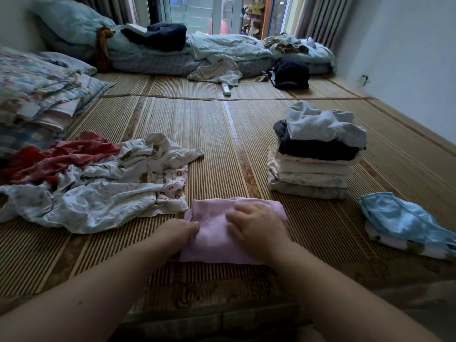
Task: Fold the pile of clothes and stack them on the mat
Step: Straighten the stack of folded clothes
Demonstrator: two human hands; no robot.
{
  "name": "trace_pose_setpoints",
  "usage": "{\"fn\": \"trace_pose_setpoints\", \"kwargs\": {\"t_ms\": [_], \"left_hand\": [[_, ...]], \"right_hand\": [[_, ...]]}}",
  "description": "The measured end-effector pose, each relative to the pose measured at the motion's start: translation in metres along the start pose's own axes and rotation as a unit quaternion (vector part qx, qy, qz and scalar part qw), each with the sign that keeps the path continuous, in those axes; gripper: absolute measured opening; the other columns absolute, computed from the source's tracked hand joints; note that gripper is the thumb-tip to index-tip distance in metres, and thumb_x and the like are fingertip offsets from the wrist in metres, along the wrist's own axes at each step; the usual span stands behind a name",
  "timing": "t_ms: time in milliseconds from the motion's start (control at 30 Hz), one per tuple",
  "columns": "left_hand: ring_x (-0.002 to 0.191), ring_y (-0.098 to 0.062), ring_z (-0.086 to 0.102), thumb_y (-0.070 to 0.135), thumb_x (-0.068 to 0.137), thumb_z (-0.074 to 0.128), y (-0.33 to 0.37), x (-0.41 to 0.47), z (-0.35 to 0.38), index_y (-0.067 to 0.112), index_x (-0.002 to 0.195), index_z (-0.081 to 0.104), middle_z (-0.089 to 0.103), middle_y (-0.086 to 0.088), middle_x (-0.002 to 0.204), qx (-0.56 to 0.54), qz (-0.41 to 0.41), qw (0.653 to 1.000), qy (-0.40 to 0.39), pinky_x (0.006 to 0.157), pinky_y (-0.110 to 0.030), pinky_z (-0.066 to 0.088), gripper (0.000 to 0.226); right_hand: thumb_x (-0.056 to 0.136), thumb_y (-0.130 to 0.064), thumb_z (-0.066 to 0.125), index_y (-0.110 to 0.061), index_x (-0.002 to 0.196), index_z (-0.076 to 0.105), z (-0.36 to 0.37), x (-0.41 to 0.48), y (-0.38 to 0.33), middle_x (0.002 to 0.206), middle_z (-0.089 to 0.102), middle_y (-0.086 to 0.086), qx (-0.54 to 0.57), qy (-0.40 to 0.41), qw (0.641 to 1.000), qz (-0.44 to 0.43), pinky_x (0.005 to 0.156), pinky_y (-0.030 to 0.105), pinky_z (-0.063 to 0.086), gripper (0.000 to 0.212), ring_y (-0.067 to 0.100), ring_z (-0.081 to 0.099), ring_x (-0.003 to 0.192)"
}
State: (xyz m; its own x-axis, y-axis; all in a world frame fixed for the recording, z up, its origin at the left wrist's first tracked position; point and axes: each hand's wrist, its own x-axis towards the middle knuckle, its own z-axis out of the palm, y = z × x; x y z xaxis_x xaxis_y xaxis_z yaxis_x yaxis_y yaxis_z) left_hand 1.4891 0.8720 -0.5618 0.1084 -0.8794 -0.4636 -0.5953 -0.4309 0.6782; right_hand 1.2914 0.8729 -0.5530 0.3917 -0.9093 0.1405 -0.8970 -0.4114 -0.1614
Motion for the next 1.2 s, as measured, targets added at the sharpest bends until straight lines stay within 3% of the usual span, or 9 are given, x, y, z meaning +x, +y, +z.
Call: {"fn": "trace_pose_setpoints", "kwargs": {"t_ms": [100, 267, 467, 667, 767, 833, 967, 1100, 1200], "left_hand": [[0.089, -0.022, 0.06, 0.032, 0.098, 0.047, 0.005, 0.0, 0.0, 0.003, 0.114, 0.066, 0.065, -0.013, 0.109, 0.082, -0.01, 0.997, -0.003, 0.072, -0.031, 0.047, 0.038], [0.108, -0.032, 0.057, 0.046, 0.093, 0.049, 0.015, 0.004, 0.001, 0.0, 0.128, 0.053, 0.059, -0.021, 0.122, 0.054, -0.034, 0.996, 0.067, 0.078, -0.03, 0.042, 0.058], [0.094, -0.025, 0.064, 0.042, 0.088, 0.058, 0.025, 0.017, 0.005, 0.005, 0.111, 0.066, 0.069, -0.012, 0.101, -0.092, -0.025, 0.995, 0.01, 0.084, -0.035, 0.051, 0.044], [0.087, -0.033, 0.07, 0.014, 0.088, 0.059, 0.052, 0.015, 0.001, 0.0, 0.103, 0.065, 0.073, -0.018, 0.088, -0.244, 0.003, 0.969, -0.048, 0.08, -0.045, 0.056, 0.021], [0.058, -0.018, 0.068, 0.01, 0.088, 0.055, 0.096, 0.011, -0.008, 0.003, 0.09, 0.066, 0.07, -0.01, 0.065, -0.308, 0.097, 0.941, -0.104, 0.051, -0.025, 0.053, 0.013], [0.052, -0.015, 0.064, 0.013, 0.081, 0.056, 0.142, 0.011, -0.014, 0.006, 0.073, 0.07, 0.066, -0.008, 0.06, -0.351, 0.13, 0.915, -0.152, 0.051, -0.022, 0.052, 0.017], [0.084, -0.029, 0.057, 0.022, 0.072, 0.052, 0.245, 0.028, -0.013, 0.011, 0.106, 0.06, 0.058, -0.014, 0.091, -0.367, 0.171, 0.899, -0.167, 0.082, -0.038, 0.049, 0.037], [0.061, -0.024, 0.058, 0.013, 0.084, 0.05, 0.324, 0.055, 0.011, 0.012, 0.071, 0.055, 0.057, -0.006, 0.064, -0.341, 0.203, 0.913, -0.096, 0.066, -0.034, 0.051, 0.014], [0.089, -0.03, 0.065, 0.018, 0.093, 0.049, 0.351, 0.083, 0.038, 0.01, 0.079, 0.061, 0.061, -0.01, 0.089, -0.251, 0.212, 0.944, -0.004, 0.084, -0.045, 0.054, 0.019]], "right_hand": [[0.091, -0.062, 0.03, -0.037, 0.146, 0.03, 0.009, -0.009, 0.02, 0.156, 0.026, 0.0, 0.08, -0.132, 0.961, 0.228, 0.111, 0.049, 0.025, 0.06, 0.024, 0.023, 0.141], [0.08, -0.073, 0.046, -0.015, 0.14, 0.039, -0.004, -0.016, 0.029, 0.14, 0.041, 0.018, 0.152, -0.081, 0.883, 0.437, 0.1, 0.041, 0.038, 0.083, 0.034, 0.04, 0.127], [0.07, -0.045, 0.073, -0.016, 0.112, 0.06, -0.005, 0.002, 0.015, 0.1, 0.063, 0.002, 0.346, -0.115, 0.841, 0.4, 0.068, 0.027, 0.048, 0.053, 0.017, 0.06, 0.086], [0.071, -0.011, 0.074, -0.011, 0.113, 0.057, -0.028, -0.003, 0.028, 0.103, 0.069, 0.011, 0.588, -0.027, 0.728, 0.353, 0.082, 0.046, 0.057, 0.045, 0.026, 0.069, 0.092], [0.076, -0.012, 0.076, -0.011, 0.116, 0.051, -0.074, -0.002, 0.056, 0.108, 0.066, 0.012, 0.639, 0.05, 0.704, 0.306, 0.075, 0.041, 0.06, 0.047, 0.027, 0.069, 0.093], [0.079, -0.02, 0.074, -0.011, 0.116, 0.051, -0.115, 0.005, 0.082, 0.108, 0.066, 0.012, 0.624, 0.113, 0.722, 0.276, 0.071, 0.038, 0.06, 0.045, 0.026, 0.069, 0.092], [0.082, -0.035, 0.071, -0.017, 0.102, 0.056, -0.186, 0.035, 0.148, 0.105, 0.068, 0.009, 0.531, 0.181, 0.784, 0.266, 0.082, 0.043, 0.057, 0.031, 0.025, 0.069, 0.093], [0.086, -0.042, 0.065, -0.012, 0.104, 0.063, -0.218, 0.075, 0.213, 0.1, 0.071, 0.01, 0.452, 0.203, 0.823, 0.277, 0.078, 0.039, 0.057, 0.034, 0.025, 0.069, 0.089], [0.089, -0.043, 0.059, -0.012, 0.111, 0.062, -0.207, 0.102, 0.257, 0.106, 0.069, 0.013, 0.372, 0.179, 0.852, 0.322, 0.085, 0.038, 0.054, 0.038, 0.026, 0.066, 0.094]]}}
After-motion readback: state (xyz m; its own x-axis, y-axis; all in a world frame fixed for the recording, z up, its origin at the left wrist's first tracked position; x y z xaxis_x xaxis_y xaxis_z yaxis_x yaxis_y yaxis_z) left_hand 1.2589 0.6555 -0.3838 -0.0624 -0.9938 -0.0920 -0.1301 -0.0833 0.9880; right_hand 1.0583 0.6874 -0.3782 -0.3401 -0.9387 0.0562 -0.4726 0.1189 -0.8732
